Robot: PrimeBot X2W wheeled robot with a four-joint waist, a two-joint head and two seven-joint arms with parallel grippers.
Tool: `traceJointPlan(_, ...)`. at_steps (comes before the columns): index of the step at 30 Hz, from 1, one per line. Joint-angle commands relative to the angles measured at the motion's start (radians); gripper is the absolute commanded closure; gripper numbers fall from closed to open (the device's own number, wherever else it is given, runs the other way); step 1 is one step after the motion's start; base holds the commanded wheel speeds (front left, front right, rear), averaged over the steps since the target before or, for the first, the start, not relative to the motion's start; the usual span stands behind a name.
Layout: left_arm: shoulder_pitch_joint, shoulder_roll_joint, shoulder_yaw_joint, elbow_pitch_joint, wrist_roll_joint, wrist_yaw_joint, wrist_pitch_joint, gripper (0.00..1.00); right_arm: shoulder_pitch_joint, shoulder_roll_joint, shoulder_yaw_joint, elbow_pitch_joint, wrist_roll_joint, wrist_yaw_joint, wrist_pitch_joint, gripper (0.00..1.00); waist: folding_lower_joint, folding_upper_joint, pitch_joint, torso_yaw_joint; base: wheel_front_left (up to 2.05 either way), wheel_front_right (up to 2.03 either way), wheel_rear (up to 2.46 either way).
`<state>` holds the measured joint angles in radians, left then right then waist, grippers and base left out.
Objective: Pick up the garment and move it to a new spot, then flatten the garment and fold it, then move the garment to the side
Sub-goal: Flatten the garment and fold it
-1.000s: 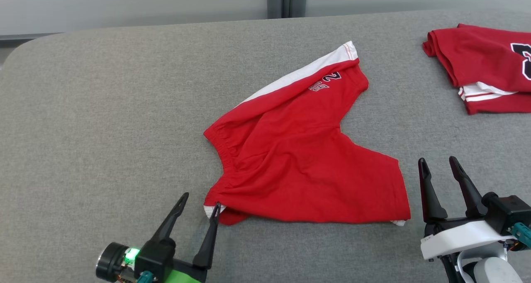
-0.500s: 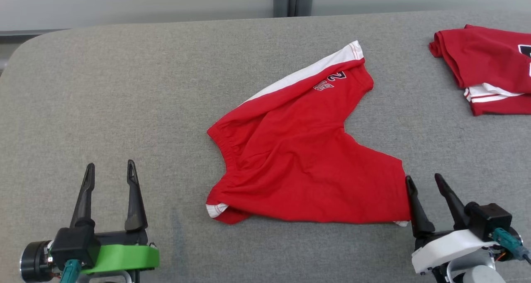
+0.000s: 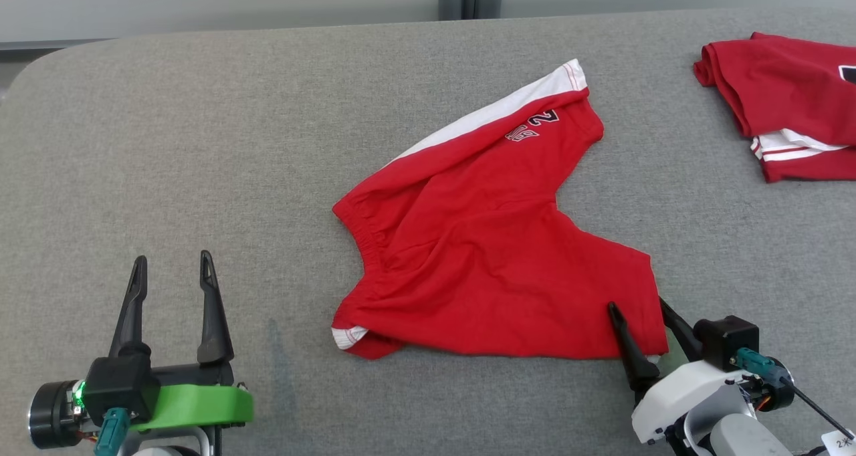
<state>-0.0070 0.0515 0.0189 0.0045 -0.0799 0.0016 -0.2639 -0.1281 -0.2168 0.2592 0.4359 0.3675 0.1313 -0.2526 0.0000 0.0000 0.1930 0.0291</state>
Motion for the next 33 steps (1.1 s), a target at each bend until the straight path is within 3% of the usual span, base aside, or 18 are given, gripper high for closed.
traceJointPlan(1,-0.013,-0.001,-0.003,0.001,-0.009,0.007,0.000,0.00,-0.017,-0.009,0.016,0.011,0.006,-0.001,0.003,0.00,0.0000,0.0000,0.002,0.007,0.00,0.00,0.00)
traceJointPlan(2,-0.013,-0.001,-0.007,0.000,-0.011,0.008,0.000,0.00,-0.034,-0.007,0.020,0.009,0.013,-0.001,-0.002,0.41,0.0000,0.0000,0.003,0.010,0.00,0.00,0.00)
traceJointPlan(3,-0.013,-0.001,-0.008,-0.001,-0.012,0.010,0.000,0.00,-0.036,-0.006,0.027,0.012,0.022,-0.001,-0.004,1.00,0.0000,0.0000,0.004,0.012,0.00,0.00,0.00)
traceJointPlan(15,-0.031,0.000,-0.035,0.002,-0.021,0.024,0.000,0.00,-0.185,-0.035,-0.001,0.030,-0.005,-0.001,-0.013,1.00,0.0000,0.0000,0.025,0.040,0.00,0.00,0.00)
traceJointPlan(24,-0.054,0.000,-0.077,0.022,-0.027,0.027,0.000,0.00,-0.388,-0.018,-0.002,0.265,0.013,-0.001,-0.012,1.00,0.0000,0.0000,0.046,0.070,0.00,0.00,0.00)
traceJointPlan(25,-0.055,0.000,-0.081,0.023,-0.029,0.028,0.000,0.00,-0.412,-0.012,-0.004,0.289,0.014,-0.001,-0.012,0.80,0.0000,0.0000,0.049,0.069,0.00,0.00,0.00)
traceJointPlan(26,-0.056,0.000,-0.083,0.023,-0.031,0.031,0.000,0.00,-0.422,-0.011,-0.003,0.299,0.008,-0.001,-0.012,0.00,0.0000,0.0000,0.050,0.069,0.00,0.00,0.00)
traceJointPlan(33,-0.047,0.000,-0.085,0.028,-0.030,0.038,0.000,0.00,-0.342,-0.009,-0.083,0.159,-0.024,-0.001,-0.013,0.00,0.0000,0.0000,0.035,0.037,0.00,0.00,0.00)
